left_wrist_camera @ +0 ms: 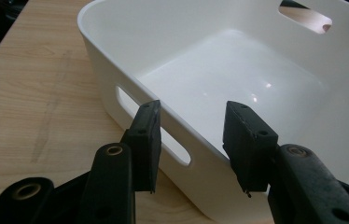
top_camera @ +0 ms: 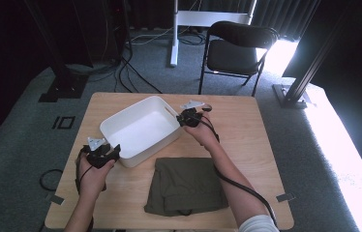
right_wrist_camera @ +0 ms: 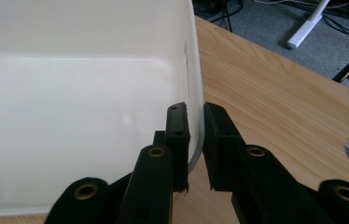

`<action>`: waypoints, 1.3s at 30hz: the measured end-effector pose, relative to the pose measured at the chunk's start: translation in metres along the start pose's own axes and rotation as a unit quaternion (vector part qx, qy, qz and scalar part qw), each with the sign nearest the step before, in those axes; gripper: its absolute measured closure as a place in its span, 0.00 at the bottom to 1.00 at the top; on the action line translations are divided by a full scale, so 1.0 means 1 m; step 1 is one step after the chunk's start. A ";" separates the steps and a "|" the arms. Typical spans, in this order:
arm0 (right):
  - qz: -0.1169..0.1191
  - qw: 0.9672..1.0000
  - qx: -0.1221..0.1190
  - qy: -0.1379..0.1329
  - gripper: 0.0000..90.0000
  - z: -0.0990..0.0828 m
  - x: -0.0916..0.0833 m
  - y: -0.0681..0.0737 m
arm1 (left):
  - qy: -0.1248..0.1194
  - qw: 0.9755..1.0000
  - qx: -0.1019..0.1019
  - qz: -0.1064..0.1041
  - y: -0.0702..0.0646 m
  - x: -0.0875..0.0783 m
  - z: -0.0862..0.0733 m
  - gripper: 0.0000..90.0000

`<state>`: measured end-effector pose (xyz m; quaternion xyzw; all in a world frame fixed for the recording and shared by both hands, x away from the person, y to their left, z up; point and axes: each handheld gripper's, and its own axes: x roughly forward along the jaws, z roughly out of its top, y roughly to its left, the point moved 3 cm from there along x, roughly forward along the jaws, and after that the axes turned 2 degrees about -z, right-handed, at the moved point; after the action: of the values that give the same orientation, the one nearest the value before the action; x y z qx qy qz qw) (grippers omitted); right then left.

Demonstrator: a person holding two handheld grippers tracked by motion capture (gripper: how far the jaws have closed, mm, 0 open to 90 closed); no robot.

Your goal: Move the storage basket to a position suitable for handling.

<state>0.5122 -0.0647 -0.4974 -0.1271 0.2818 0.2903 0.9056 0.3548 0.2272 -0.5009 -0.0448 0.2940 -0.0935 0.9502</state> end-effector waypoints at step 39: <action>-0.052 0.996 0.077 -0.009 0.89 -0.053 -0.065 -0.049 | 0.003 0.997 0.054 -0.055 -0.046 0.044 0.020 0.70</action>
<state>0.4749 -0.1543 -0.4992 -0.0687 0.2883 0.2218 0.9290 0.3951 0.1742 -0.5028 -0.0089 0.2885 -0.1619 0.9437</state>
